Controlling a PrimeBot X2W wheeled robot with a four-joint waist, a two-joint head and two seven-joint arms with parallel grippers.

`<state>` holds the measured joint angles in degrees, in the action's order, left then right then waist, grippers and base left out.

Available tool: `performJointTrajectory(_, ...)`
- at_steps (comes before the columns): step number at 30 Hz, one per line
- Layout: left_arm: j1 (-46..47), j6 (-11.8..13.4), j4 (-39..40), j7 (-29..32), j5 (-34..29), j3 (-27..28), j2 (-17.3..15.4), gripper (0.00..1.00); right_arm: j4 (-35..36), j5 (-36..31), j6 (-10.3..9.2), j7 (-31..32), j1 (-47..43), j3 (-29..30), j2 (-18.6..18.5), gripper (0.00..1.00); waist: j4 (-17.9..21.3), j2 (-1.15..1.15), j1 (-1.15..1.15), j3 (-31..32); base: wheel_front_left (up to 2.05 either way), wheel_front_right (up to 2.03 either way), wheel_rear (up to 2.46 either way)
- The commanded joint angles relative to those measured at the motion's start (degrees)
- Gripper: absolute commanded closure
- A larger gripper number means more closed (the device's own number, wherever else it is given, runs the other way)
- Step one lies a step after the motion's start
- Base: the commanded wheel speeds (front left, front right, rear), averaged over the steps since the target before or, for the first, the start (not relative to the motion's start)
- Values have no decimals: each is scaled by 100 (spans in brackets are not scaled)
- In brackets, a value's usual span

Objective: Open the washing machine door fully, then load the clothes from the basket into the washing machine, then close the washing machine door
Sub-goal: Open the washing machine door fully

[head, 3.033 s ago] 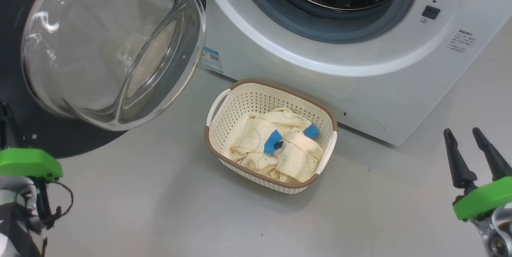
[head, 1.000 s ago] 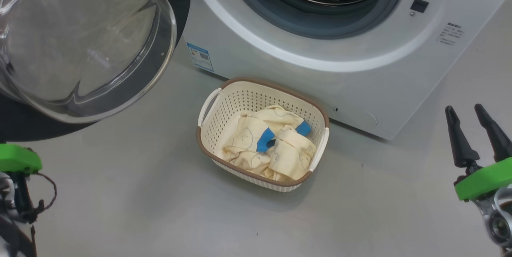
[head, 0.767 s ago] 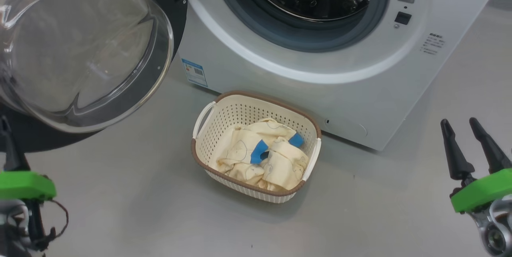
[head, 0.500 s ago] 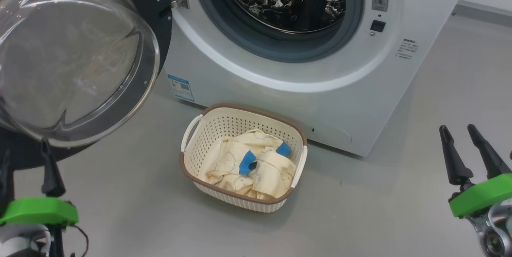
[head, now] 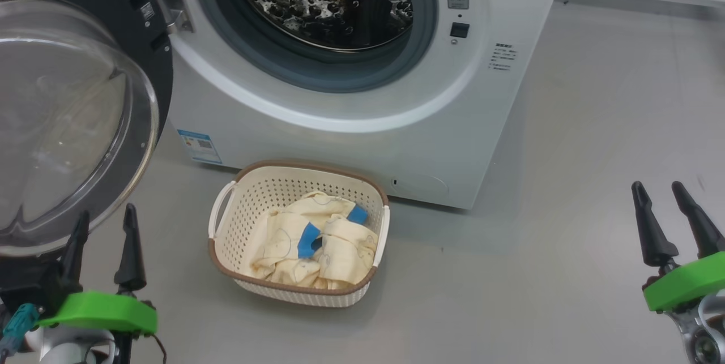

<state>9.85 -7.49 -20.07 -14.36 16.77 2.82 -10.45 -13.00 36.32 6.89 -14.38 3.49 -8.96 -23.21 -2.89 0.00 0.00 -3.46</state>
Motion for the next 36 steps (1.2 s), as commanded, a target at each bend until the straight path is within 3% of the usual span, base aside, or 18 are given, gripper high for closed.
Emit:
performJointTrajectory(1, 98, 1, 266, -63, 33, 95, -239, 0, 168, 10, 59, -62, 31, 13, -150, 0, 200, 0, 0, 3, 0, 0, 0)
performJointTrajectory(17, -64, 0, 431, -63, 147, -259, -227, 0, 144, 0, 59, -62, -126, 133, -96, 0, 774, 0, 0, 63, 0, 0, 0)
performJointTrajectory(36, -91, 0, 491, -63, 397, -621, -288, 0, 152, -13, 59, -62, -173, 215, -60, 0, 906, 0, 0, 105, 0, 0, 0)
